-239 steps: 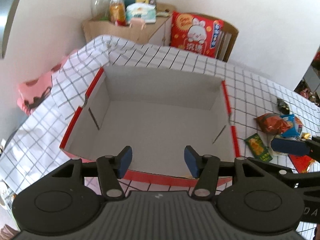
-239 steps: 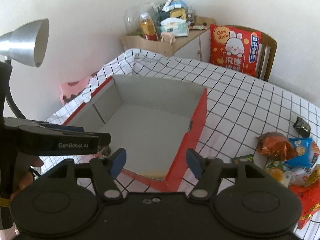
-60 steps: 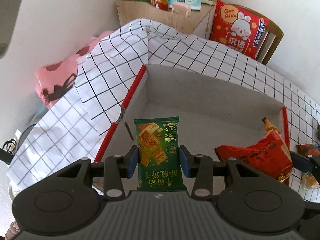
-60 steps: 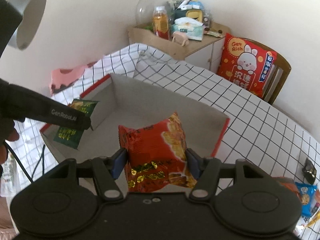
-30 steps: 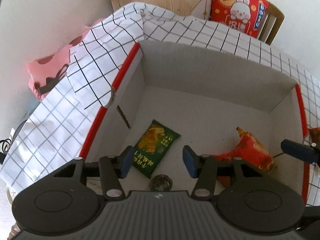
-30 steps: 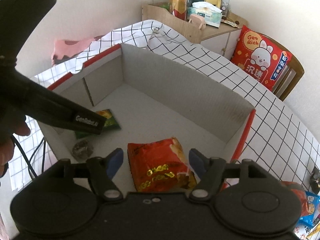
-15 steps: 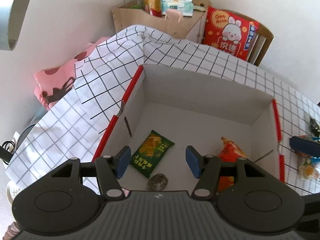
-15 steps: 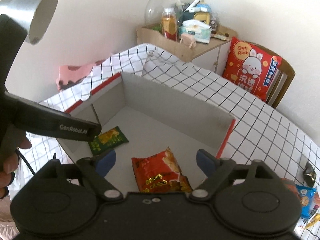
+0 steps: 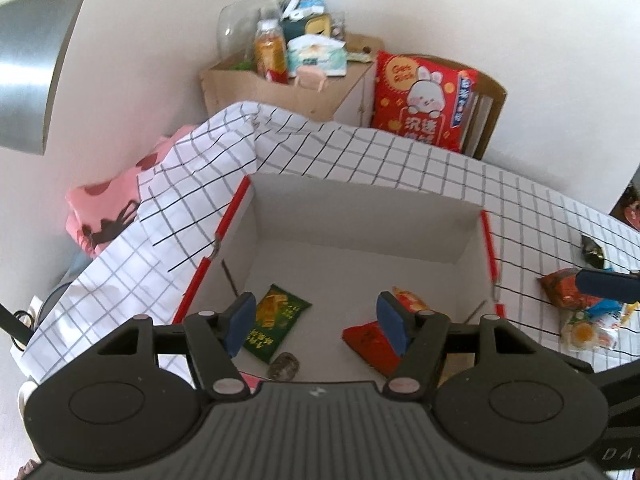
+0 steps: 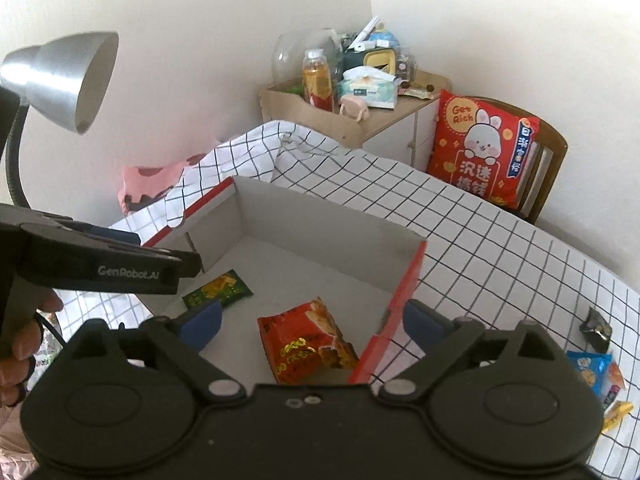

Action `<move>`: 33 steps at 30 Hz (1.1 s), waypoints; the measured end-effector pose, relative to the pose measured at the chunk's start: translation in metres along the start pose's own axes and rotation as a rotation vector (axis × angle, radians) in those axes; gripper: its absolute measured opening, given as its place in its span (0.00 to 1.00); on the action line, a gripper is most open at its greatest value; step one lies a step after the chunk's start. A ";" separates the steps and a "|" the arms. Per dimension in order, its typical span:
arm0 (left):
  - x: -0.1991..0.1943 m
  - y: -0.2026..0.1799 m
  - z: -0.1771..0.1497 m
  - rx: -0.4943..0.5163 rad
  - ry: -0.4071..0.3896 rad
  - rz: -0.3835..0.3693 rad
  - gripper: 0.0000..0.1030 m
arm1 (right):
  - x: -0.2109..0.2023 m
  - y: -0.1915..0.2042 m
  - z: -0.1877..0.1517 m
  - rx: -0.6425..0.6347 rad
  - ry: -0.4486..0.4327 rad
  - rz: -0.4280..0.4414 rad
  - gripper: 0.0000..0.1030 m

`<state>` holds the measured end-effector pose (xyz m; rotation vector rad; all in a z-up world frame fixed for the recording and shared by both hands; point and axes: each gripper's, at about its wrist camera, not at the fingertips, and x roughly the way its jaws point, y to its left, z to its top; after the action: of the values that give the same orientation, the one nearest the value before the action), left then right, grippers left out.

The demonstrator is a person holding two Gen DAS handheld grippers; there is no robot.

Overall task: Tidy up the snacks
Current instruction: 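Open both grippers to release the green packet and red bag in the box, then move both grippers back toward the remaining snack pile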

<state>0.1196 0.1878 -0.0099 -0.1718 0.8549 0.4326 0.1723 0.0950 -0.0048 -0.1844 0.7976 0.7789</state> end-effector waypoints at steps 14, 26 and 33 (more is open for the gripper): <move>-0.044 -0.058 -0.013 0.040 -0.095 -0.157 0.76 | -0.065 -0.048 -0.025 0.115 -0.092 0.016 1.00; -0.040 -0.133 -0.036 0.101 -0.054 -0.278 0.76 | -0.116 -0.108 -0.075 0.182 -0.142 -0.050 1.00; -0.024 -0.173 -0.045 0.117 0.003 -0.319 0.76 | -0.125 -0.150 -0.113 0.218 -0.086 -0.133 0.99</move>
<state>0.1499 0.0104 -0.0250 -0.1966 0.8358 0.0834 0.1554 -0.1294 -0.0159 -0.0086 0.7745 0.5667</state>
